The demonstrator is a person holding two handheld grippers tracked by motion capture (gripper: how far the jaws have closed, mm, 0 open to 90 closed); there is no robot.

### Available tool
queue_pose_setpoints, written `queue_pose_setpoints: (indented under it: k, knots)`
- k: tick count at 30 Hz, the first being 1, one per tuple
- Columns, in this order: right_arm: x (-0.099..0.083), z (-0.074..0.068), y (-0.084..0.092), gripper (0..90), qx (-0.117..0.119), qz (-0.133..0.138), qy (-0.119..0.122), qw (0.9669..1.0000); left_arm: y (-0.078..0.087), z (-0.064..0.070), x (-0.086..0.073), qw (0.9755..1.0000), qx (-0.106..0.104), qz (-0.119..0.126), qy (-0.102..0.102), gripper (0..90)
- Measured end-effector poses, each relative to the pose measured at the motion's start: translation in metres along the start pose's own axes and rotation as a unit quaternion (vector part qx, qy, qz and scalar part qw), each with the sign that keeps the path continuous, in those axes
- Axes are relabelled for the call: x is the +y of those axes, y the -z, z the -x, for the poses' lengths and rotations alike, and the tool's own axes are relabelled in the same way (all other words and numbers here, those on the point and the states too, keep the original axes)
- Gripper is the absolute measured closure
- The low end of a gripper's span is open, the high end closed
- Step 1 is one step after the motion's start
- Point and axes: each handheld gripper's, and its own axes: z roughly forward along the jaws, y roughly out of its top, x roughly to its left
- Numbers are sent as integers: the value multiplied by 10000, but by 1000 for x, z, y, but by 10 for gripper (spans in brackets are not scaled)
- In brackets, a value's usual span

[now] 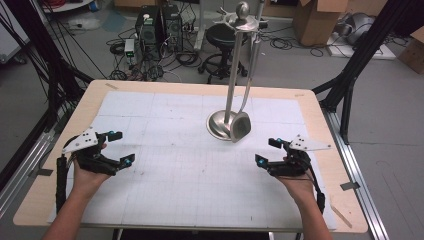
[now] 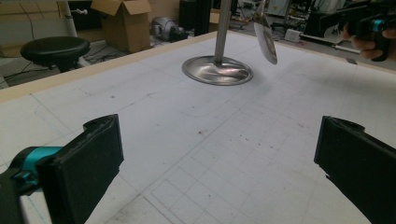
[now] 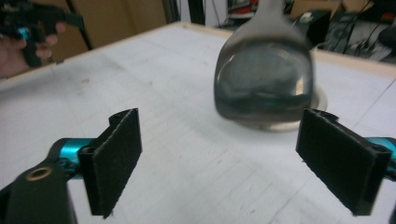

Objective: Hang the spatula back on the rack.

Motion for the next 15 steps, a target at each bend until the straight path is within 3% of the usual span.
queue_pose_setpoints:
  k: [5,15]
  knots:
    - [-6,0,-4,101,65,-109,-4,9999,-2,0,-1,10000,-55,-13,22,17]
    - [-6,3,1,101,-13,89,-126,9999,-4,1,-1,10000,-81,-43,35,17]
